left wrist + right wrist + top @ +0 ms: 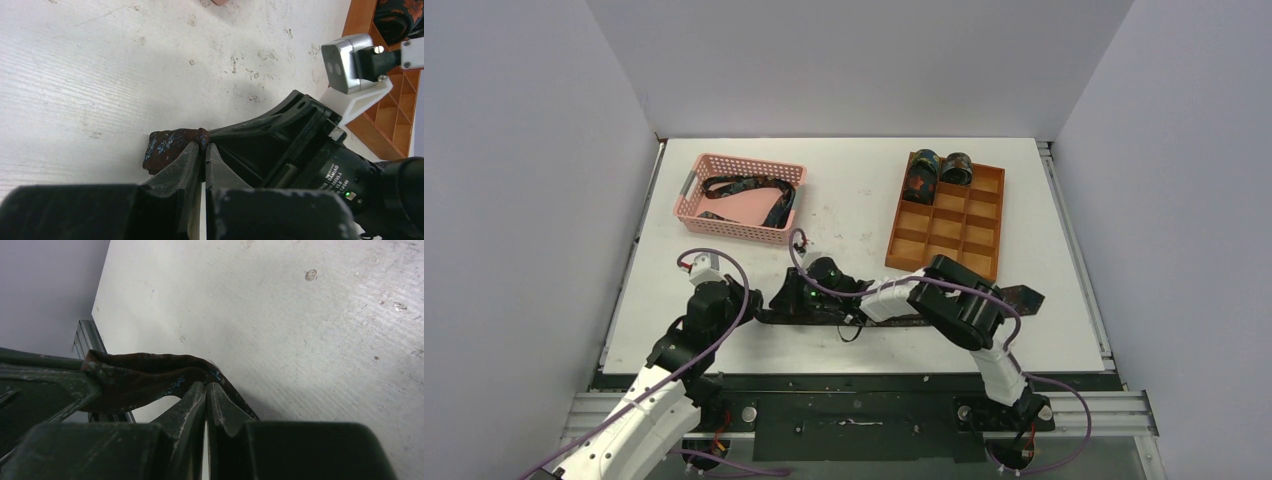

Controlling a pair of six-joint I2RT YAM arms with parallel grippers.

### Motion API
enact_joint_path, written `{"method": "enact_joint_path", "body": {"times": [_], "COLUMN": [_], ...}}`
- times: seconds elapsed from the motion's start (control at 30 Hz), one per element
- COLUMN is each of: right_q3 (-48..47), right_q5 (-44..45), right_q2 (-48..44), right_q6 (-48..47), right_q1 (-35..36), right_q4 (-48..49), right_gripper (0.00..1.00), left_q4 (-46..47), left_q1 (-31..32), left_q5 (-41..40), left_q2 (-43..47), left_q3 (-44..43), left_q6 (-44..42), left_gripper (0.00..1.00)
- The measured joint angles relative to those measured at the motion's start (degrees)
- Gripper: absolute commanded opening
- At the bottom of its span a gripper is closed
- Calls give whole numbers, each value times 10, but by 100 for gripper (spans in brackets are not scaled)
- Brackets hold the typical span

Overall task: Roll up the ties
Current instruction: Roll the tie at the center of the board.

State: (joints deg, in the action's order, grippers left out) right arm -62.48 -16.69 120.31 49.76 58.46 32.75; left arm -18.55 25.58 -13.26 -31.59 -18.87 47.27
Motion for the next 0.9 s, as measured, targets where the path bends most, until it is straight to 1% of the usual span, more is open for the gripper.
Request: {"method": "enact_joint_path", "body": {"times": [0.17, 0.33, 0.5, 0.63, 0.73, 0.9], "right_q3": [23, 73, 136, 189, 219, 237], "right_q5": [14, 61, 126, 170, 197, 224], "right_q2": [-41, -113, -210, -288, -337, -373], "right_q6": [-7, -34, -73, -97, -110, -122], "right_q1": [0, -2, -8, -14, -15, -15], "right_q4": [-9, -45, -89, -115, -139, -159], "right_gripper": [5, 5, 5, 5, 5, 5], "left_q4": [2, 8, 8, 12, 21, 26], "left_q1": [3, 27, 79, 140, 170, 194], "left_q5": [-1, -9, -39, -73, -95, -115], "left_q2": [-3, -30, -80, -143, -189, -232], "left_q3": [0, 0, -7, -35, -52, -62], "left_q6": [-5, -16, -24, -30, -30, -30], "left_gripper": [0, 0, 0, 0, 0, 0]}}
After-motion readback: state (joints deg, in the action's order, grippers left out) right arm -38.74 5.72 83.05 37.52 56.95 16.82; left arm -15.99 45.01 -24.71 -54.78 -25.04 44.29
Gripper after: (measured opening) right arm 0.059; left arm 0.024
